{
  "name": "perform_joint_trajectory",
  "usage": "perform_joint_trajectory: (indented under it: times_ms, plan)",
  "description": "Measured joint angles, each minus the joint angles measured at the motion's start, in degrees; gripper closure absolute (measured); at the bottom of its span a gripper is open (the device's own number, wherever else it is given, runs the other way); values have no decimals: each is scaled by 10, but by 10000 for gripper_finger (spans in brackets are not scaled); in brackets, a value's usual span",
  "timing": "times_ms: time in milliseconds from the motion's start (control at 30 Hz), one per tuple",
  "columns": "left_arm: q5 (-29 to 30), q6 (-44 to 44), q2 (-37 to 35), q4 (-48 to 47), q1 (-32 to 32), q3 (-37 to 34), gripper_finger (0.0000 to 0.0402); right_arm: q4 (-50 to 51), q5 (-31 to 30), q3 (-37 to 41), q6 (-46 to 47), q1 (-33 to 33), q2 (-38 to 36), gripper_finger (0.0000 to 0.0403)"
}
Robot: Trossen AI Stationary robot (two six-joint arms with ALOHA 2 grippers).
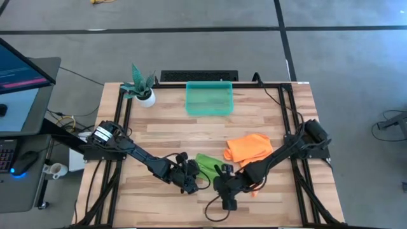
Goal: Roll towel into tight, uniform cylinder
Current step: Roll the green microfiber towel
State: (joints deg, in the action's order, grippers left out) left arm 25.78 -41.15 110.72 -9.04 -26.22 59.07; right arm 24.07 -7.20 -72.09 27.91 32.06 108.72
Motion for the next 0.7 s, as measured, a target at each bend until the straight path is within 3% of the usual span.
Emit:
perform_joint_trajectory:
  times_ms: [200, 700]
  plan:
    - [0, 0, 0, 0, 0, 0, 363, 83, -5, -26, -57, 1, 1, 163]
    - [0, -3, 0, 0, 0, 0, 363, 38, -67, -4, -66, -14, 31, 185]
